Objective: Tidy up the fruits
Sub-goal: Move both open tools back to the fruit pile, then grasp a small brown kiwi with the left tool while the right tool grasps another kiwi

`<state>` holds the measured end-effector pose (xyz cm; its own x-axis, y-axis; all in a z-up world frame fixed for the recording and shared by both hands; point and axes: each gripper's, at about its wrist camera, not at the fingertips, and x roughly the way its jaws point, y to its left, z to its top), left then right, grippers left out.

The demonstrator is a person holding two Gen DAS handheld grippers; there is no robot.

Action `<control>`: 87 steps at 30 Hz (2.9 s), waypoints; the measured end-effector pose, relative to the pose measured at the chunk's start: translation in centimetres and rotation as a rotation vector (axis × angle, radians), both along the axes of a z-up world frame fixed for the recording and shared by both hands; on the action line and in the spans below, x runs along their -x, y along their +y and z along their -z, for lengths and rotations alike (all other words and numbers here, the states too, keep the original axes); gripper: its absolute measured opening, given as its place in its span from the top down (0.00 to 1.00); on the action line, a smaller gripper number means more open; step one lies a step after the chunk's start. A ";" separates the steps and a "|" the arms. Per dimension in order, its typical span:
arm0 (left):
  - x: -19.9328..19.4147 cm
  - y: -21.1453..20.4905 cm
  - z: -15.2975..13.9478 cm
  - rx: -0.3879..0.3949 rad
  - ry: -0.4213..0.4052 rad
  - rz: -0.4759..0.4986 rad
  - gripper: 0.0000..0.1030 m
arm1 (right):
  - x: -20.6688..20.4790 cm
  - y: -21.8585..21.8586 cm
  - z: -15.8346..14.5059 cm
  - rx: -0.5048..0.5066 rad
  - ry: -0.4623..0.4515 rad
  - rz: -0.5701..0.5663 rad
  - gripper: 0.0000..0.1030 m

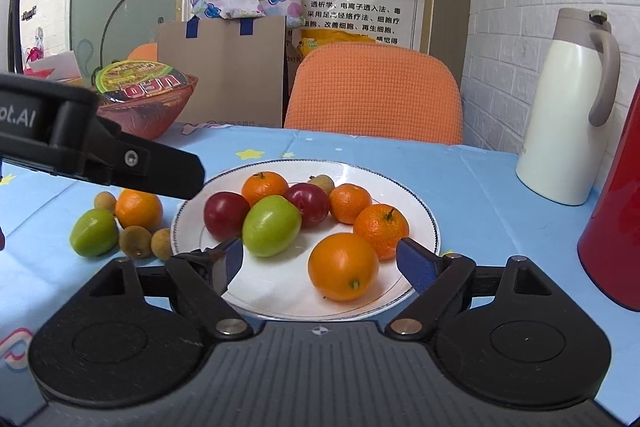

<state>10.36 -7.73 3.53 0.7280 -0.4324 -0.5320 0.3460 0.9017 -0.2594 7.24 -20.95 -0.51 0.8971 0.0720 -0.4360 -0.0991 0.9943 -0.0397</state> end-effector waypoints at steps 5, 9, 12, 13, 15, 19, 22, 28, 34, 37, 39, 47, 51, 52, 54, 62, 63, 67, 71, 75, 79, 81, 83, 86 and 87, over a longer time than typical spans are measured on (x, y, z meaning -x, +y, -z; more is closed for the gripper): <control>1.7 2.1 -0.1 -0.002 0.001 -0.048 0.00 | 1.9 0.8 -0.4 -0.032 -0.011 -0.017 0.00; 3.3 3.9 0.4 0.003 0.005 -0.080 0.00 | 3.3 1.7 -0.4 -0.071 0.003 -0.035 0.00; 4.5 5.2 0.9 0.008 0.008 -0.111 0.00 | 4.3 2.6 -0.1 -0.098 0.019 -0.053 0.00; 4.8 5.7 1.1 0.015 0.012 -0.120 0.00 | 4.5 2.8 0.0 -0.103 0.025 -0.061 0.00; 5.5 6.6 1.6 0.028 0.024 -0.138 0.00 | 5.1 3.6 0.3 -0.107 0.035 -0.081 0.00; 6.7 8.2 2.6 0.034 0.043 -0.168 0.00 | 5.6 5.0 0.8 -0.113 0.064 -0.117 0.00; 7.4 9.3 3.1 0.034 0.051 -0.180 0.00 | 5.9 6.0 1.0 -0.109 0.077 -0.139 0.00; 8.1 11.8 3.0 0.062 0.039 -0.197 0.00 | 5.8 7.7 0.7 -0.098 0.080 -0.168 0.00; 7.9 13.2 2.7 0.085 0.020 -0.176 0.00 | 4.5 8.9 0.5 -0.082 0.080 -0.146 0.00; 7.4 13.4 2.7 0.084 0.022 -0.151 0.00 | 3.4 9.5 0.5 -0.073 0.085 -0.144 0.13; 6.8 13.7 2.7 0.082 0.023 -0.140 0.00 | 2.9 10.0 0.5 -0.057 0.076 -0.151 0.23; 2.8 15.1 2.3 0.112 0.050 -0.159 0.16 | 0.5 11.6 0.6 0.033 0.055 -0.174 0.41; 0.4 15.1 2.3 0.110 0.076 -0.161 0.16 | -0.4 11.9 0.8 0.062 0.053 -0.167 0.42; -0.1 15.0 2.4 0.111 0.082 -0.157 0.16 | -0.5 11.9 0.8 0.065 0.053 -0.166 0.42; -1.4 14.7 2.6 0.107 0.097 -0.144 0.16 | -0.8 12.0 0.9 0.072 0.053 -0.167 0.42; -4.3 13.6 3.8 0.090 0.137 -0.120 0.17 | -1.4 12.3 1.3 0.093 0.051 -0.188 0.42; -4.6 13.5 3.9 0.091 0.140 -0.118 0.17 | -1.6 12.4 1.4 0.097 0.052 -0.189 0.42; -5.5 13.4 4.3 0.093 0.154 -0.112 0.17 | -2.0 12.4 1.6 0.095 0.052 -0.197 0.45; -6.0 13.3 4.7 0.096 0.168 -0.094 0.17 | -1.9 12.7 1.7 0.120 0.061 -0.209 0.49; -6.3 13.1 5.2 0.090 0.186 -0.083 0.17 | -1.8 12.7 1.7 0.128 0.064 -0.213 0.49; -6.5 12.8 5.3 0.095 0.190 -0.082 0.17 | -2.3 12.8 1.8 0.142 0.072 -0.208 0.49; -6.7 12.7 5.4 0.096 0.189 -0.077 0.17 | -2.7 12.9 1.8 0.155 0.088 -0.206 0.45; -6.7 12.5 5.4 0.082 0.193 -0.071 0.17 | -2.9 13.0 1.9 0.166 0.093 -0.198 0.51; -6.6 12.2 5.4 0.073 0.189 -0.055 0.16 | -2.8 12.6 1.8 0.137 0.097 -0.203 0.51; -6.5 12.2 5.4 0.069 0.187 -0.057 0.16 | -2.8 12.6 1.9 0.135 0.098 -0.203 0.51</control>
<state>16.84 4.43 -1.83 0.6439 -0.4334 -0.6305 0.2351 0.8963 -0.3759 10.04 -8.35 -2.37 0.8234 0.1814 -0.5377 -0.3061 0.9399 -0.1516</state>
